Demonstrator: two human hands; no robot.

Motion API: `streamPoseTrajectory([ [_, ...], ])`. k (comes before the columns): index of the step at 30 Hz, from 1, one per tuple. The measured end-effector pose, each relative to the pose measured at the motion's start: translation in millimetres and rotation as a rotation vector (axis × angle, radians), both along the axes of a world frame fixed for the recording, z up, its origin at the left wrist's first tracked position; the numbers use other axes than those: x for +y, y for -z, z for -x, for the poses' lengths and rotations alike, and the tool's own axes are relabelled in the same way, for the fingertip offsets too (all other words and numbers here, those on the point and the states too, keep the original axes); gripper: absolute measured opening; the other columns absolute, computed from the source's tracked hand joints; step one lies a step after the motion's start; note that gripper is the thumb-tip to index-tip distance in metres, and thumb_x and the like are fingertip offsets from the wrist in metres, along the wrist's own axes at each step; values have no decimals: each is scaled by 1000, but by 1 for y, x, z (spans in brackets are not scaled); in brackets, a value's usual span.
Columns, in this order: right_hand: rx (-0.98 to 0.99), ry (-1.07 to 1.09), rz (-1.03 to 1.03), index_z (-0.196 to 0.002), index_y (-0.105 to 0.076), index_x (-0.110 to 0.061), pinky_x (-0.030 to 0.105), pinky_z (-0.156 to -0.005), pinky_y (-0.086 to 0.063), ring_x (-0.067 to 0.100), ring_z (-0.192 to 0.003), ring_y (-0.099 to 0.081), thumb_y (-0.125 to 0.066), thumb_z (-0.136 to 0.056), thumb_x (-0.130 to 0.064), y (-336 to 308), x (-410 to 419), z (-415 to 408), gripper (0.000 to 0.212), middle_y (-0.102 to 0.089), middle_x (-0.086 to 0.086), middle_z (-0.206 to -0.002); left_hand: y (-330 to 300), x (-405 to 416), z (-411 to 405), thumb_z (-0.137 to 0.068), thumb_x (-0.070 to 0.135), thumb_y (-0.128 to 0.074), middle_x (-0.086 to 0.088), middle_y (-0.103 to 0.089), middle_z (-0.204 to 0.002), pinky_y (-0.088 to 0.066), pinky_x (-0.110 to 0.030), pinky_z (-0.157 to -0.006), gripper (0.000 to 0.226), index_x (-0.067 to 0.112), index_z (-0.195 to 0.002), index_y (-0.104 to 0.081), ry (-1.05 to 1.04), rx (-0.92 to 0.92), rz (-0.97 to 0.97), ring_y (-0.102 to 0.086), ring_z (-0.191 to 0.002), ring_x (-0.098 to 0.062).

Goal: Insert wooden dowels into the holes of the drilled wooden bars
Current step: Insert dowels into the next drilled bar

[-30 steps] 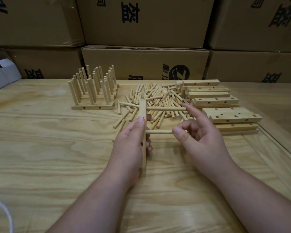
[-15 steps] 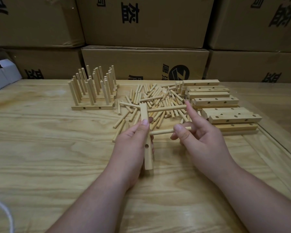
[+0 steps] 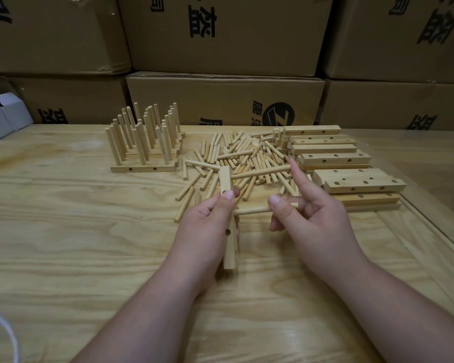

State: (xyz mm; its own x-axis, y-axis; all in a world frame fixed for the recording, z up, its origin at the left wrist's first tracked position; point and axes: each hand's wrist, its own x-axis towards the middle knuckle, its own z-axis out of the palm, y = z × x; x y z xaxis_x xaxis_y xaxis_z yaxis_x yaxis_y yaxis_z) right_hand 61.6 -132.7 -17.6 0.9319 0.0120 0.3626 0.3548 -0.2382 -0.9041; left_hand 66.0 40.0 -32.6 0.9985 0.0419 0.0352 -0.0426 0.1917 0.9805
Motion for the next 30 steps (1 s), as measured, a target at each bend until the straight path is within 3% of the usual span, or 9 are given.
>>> streamPoseTrajectory([
  [2, 3, 6, 3, -154, -26, -42, 29, -99, -49, 15, -78, -72, -69, -92, -34, 3, 0, -2, 76, -72, 9, -75, 0, -1, 0, -84, 60, -61, 8, -65, -117, -52, -32, -77, 37, 41, -113, -76, -12, -3, 7, -66, -111, -13],
  [4, 1, 14, -10, -153, -27, -44, 28, -90, -56, 21, -79, -71, -70, -93, -33, 6, 1, -3, 74, -72, 8, -75, 0, -1, 0, -86, 60, -60, 4, -70, -112, -53, -27, -69, 35, 43, -112, -76, -30, -11, 2, -71, -94, -15],
  [8, -15, 16, -19, -152, -27, -47, 24, -87, -56, 19, -78, -71, -70, -92, -35, 8, 0, -5, 74, -72, 8, -76, 3, -1, -2, -96, 51, -60, 12, -70, -74, -52, -24, -61, 23, 43, -110, -76, -28, -21, -6, -65, -72, -6],
  [15, -26, -13, 1, -156, -21, -39, 19, -82, -54, 5, -81, -69, -66, -95, -41, 11, -1, -4, 76, -75, -2, -87, 2, 0, -1, -95, 54, -59, 13, -66, -71, -51, -30, -63, 27, 40, -109, -76, -45, -10, -10, -61, -65, -8],
  [19, -101, 111, -26, -152, -40, -28, 20, -68, -54, 11, -69, -63, -49, -95, -49, 11, -7, -4, 61, -72, -4, -89, -3, -2, -4, -103, 43, -54, 4, -57, -63, -48, -31, -57, 28, 31, -100, -79, -103, 54, 152, -54, -56, -11],
  [21, -148, 214, 130, -138, -59, -28, 22, -75, -56, 8, -83, -65, -50, -97, -40, 11, -8, -7, 44, -71, -13, -95, -5, -2, -5, -103, 41, -54, 4, -57, -61, -46, -29, -53, 31, 28, -96, -80, -119, 75, 221, -52, -54, -11],
  [23, -141, 259, 364, -128, -67, -24, 31, -98, -50, 7, -111, -58, -55, -98, -26, 11, -7, -11, 33, -64, -17, -113, -6, -3, -6, -104, 39, -52, 5, -56, -60, -46, -28, -51, 33, 28, -92, -81, -122, 76, 252, -50, -54, -11],
  [26, -37, 263, 675, -134, -64, -25, 37, -115, -32, 6, -132, -35, -56, -96, -27, 12, -4, -11, 39, -50, -11, -138, -6, -2, -6, -104, 39, -52, 4, -56, -59, -45, -27, -50, 34, 26, -92, -81, -126, 78, 269, -50, -54, -11],
  [30, 79, 234, 905, -145, -51, -31, 42, -122, -15, 17, -149, -19, -49, -96, -41, 10, -4, -8, 50, -31, -5, -160, -7, -3, -6, -104, 38, -53, 4, -56, -60, -45, -27, -49, 34, 23, -93, -81, -130, 87, 279, -50, -53, -11],
])
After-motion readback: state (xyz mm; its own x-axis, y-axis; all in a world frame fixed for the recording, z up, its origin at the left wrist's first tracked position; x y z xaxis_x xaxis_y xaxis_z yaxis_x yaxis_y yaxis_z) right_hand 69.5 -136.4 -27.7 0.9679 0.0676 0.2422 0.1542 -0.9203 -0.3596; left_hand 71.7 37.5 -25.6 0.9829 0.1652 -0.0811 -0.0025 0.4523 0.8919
